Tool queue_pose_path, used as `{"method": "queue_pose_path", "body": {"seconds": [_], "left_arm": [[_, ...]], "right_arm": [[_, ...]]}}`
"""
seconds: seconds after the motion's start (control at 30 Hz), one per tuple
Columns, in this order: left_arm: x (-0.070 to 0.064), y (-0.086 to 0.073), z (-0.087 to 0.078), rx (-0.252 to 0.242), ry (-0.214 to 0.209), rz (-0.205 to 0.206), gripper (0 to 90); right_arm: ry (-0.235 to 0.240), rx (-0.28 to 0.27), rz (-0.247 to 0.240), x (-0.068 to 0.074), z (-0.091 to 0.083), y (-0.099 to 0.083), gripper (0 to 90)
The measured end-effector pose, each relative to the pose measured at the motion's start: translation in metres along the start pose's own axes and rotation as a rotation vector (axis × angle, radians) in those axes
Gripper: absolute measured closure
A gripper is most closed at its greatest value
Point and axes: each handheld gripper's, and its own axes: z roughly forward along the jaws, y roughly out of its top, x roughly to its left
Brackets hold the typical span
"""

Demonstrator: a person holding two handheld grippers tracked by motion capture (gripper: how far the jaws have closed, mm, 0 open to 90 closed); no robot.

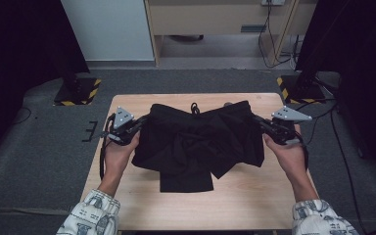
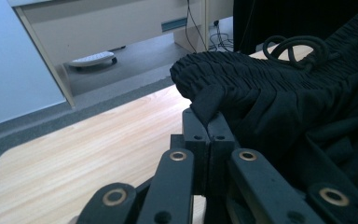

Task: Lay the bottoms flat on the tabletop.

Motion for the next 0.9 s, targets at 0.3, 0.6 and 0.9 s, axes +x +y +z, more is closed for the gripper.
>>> {"method": "queue_pose_path", "body": {"seconds": [0.3, 0.6, 0.9], "left_arm": [[0.01, 0.025, 0.002, -0.018, 0.014, -0.007, 88.4], [0.016, 0.049, 0.012, 0.001, 0.018, 0.008, 88.4], [0.026, 0.051, 0.047, 0.084, -0.007, -0.004, 88.2]], "right_arm": [[-0.005, -0.014, 0.004, -0.007, -0.004, 0.022, 89.1], [-0.022, -0.024, 0.028, -0.017, 0.002, 0.038, 89.1], [-0.032, 0.019, 0.067, -0.035, 0.031, 0.034, 89.1]]}}
